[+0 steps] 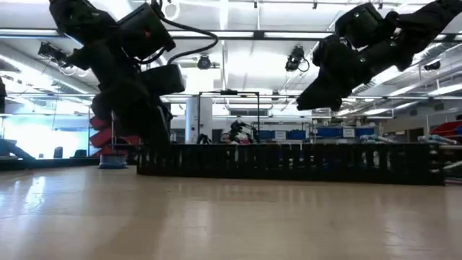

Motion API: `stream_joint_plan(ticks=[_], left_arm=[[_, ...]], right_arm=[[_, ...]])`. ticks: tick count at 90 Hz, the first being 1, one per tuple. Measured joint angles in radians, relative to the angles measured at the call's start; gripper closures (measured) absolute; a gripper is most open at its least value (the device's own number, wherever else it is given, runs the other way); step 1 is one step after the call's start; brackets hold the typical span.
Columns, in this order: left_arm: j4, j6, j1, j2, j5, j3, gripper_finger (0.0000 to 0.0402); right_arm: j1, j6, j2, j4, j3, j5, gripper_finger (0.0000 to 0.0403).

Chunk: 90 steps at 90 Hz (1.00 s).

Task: Ziptie cables
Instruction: Close the black cable duct cover

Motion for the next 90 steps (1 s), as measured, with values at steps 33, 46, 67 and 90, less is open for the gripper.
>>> stream_joint_plan(ticks=[33,46,67,90], left_arm=[[-0.063,-0.228,-0.021,-0.004,0.207,0.003,0.0398],[-0.184,-0.207,-0.052,-0.007,0.279,0.008,0.0399],[-0.248,-0.221,-0.087,-0.029,0.332,0.002,0.0398],[-0.223,-0.287,-0.055,-0.021,0.231,0.041,0.0307]], right_arm=[[-0.001,-0.088,0.000,-0.099,0.000,-0.067,0.0244],[-0.003,-0.129,0.000,-0.235,0.000,-0.022,0.0244],[-0.025,-0.148,0.000,-0.348,0.000,0.092,0.0242],[-0.087,-0.245,0.001,-0.448,0.000,0.149,0.0191]])
